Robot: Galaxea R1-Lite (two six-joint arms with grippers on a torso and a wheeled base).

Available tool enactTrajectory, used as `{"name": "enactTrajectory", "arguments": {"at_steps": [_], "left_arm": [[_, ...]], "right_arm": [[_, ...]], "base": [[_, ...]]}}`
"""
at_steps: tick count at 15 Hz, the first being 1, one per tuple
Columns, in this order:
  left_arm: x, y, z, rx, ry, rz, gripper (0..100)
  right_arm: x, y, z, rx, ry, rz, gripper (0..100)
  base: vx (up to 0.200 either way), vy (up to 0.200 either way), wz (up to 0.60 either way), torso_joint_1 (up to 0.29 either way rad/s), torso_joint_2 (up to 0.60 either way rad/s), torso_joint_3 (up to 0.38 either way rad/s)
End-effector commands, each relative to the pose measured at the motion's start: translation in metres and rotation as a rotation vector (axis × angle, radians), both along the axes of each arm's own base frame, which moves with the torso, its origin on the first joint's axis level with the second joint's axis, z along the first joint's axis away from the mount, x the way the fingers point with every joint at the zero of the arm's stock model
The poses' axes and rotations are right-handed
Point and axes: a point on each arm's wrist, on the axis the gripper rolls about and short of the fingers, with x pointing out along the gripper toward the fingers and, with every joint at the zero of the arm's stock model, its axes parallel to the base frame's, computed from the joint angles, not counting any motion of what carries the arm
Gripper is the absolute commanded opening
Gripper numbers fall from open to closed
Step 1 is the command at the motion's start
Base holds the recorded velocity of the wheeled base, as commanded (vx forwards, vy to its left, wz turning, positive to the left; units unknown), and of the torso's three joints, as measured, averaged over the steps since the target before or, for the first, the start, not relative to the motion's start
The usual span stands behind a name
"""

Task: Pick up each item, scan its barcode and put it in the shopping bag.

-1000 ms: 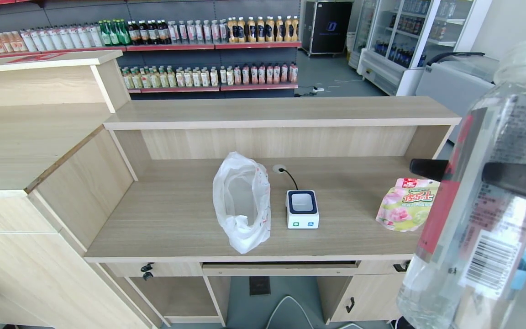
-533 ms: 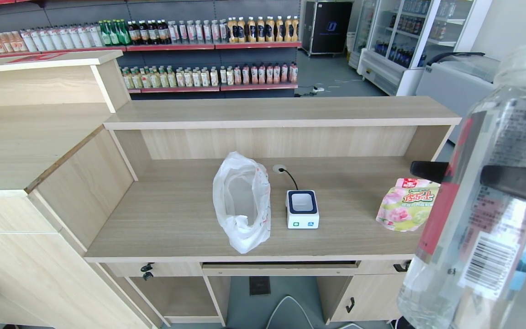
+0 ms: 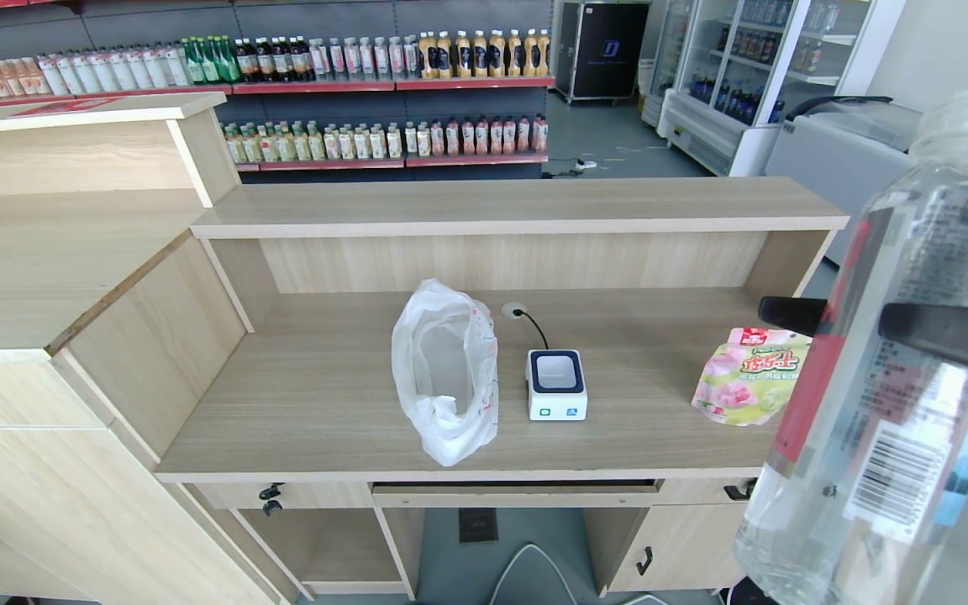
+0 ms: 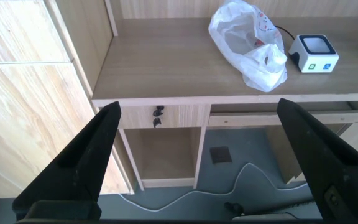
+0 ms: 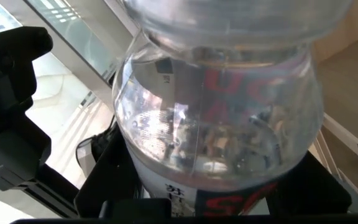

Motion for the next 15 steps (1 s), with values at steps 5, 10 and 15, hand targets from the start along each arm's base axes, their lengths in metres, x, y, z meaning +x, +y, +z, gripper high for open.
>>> {"name": "enactTrajectory", "arguments": {"at_steps": [5,10,15], "left_arm": [[0.000,0.000,0.000,0.000,0.000,0.000,100],[0.000,0.000,0.000,0.000,0.000,0.000,100],[0.000,0.000,0.000,0.000,0.000,0.000,100]], "right_arm": [[0.029,-0.021,-0.024,-0.074,-0.108,-0.192,0],[0.069,-0.105,-0.081,-0.531,-0.349,-0.706,0],[0.061,-0.146,-0.111,-0.717,-0.285,-0.954,0]], "base": [[0.000,0.000,0.00,0.000,0.00,0.000],[0.000,0.000,0.00,0.000,0.00,0.000],[0.000,0.000,0.00,0.000,0.00,0.000]]}}
